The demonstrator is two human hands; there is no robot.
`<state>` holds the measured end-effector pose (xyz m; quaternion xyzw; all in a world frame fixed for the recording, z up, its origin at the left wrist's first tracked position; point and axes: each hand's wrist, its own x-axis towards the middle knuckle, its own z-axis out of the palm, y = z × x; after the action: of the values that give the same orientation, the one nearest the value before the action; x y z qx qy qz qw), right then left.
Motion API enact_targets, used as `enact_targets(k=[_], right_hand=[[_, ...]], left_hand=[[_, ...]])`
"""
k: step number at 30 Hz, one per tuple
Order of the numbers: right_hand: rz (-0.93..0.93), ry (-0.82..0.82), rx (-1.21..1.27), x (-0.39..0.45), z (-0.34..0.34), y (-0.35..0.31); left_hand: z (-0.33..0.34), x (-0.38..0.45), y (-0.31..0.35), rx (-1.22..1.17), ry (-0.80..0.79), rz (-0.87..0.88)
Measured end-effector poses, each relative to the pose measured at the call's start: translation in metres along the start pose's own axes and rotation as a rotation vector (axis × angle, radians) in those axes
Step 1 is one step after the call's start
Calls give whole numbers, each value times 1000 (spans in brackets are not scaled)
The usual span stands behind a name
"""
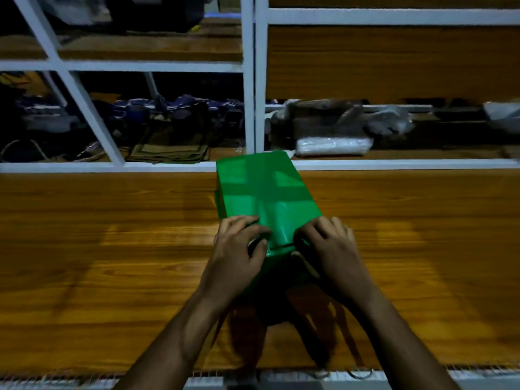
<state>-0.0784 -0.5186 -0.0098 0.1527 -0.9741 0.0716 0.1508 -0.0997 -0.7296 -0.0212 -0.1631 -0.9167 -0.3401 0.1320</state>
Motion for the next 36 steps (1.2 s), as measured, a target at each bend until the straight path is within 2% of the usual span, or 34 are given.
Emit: enact_targets(k=[3,11,14,17,19,23,30,36], right_hand=[[11,-31,44,-19,-9,24],[-20,-83,127,-72,-41,114],[-14,-62,318,-83,-51,145],[155,86,753,-80,-46,173],[330,122,870,-73,-33,190],[565,-98,1053,-65,-11,202],[573,45,1058,-60,-29,197],[409,37,1017,-46,-72,184]], left_hand=[[15,-1,20,-17,-6,51],[76,-5,101,-33,8,39],[92,-4,124,32,48,20],[95,4,140,109,98,-179],[92,12,144,149,101,-297],[88,23,148,22,85,-404],[91,28,161,-96,54,-381],[84,40,168,-176,-61,-413]])
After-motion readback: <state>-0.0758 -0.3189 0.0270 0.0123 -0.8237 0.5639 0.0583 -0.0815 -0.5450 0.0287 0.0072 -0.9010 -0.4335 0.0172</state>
